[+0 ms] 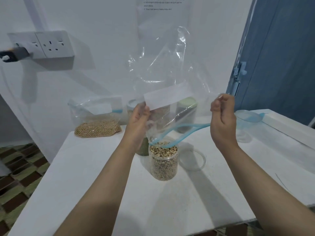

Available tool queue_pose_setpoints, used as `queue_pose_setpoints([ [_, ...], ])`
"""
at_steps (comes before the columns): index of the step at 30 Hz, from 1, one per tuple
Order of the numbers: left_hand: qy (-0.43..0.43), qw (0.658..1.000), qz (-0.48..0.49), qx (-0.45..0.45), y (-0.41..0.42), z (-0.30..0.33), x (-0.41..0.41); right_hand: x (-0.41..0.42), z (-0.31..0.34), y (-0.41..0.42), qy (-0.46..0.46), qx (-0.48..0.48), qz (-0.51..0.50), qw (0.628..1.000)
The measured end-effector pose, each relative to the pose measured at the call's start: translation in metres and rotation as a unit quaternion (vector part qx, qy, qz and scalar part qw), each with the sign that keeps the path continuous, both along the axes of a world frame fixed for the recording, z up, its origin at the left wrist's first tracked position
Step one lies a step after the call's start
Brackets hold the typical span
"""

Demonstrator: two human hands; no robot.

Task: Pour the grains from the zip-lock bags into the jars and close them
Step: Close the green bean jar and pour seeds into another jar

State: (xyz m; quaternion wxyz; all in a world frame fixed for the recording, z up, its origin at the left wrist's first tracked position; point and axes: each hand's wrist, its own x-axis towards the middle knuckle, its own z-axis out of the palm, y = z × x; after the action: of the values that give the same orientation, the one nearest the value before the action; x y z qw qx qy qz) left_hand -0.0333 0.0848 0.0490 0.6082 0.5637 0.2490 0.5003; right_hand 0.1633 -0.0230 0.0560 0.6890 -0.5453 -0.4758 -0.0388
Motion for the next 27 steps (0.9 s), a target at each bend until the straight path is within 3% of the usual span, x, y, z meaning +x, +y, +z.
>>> queue_pose_setpoints([
  [13,-0.036,0.999,0.018,0.000,0.003,0.000,0.001,0.005,0.008,0.001,-0.019,-0.002,-0.005,1.000],
  [20,-0.048,0.998,-0.034,-0.012,0.003,-0.005,0.002,0.010,0.005,0.001,-0.017,-0.006,0.006,1.000],
  [22,-0.008,0.999,-0.053,-0.005,0.007,-0.012,-0.006,0.013,0.003,0.001,-0.015,-0.010,0.000,1.000],
  [25,0.123,0.991,-0.045,0.004,0.008,-0.034,-0.017,0.017,-0.002,-0.001,-0.012,-0.010,-0.003,1.000],
  [27,0.140,0.989,-0.045,-0.001,0.002,-0.046,-0.013,0.016,-0.007,0.000,-0.013,-0.013,0.005,1.000],
])
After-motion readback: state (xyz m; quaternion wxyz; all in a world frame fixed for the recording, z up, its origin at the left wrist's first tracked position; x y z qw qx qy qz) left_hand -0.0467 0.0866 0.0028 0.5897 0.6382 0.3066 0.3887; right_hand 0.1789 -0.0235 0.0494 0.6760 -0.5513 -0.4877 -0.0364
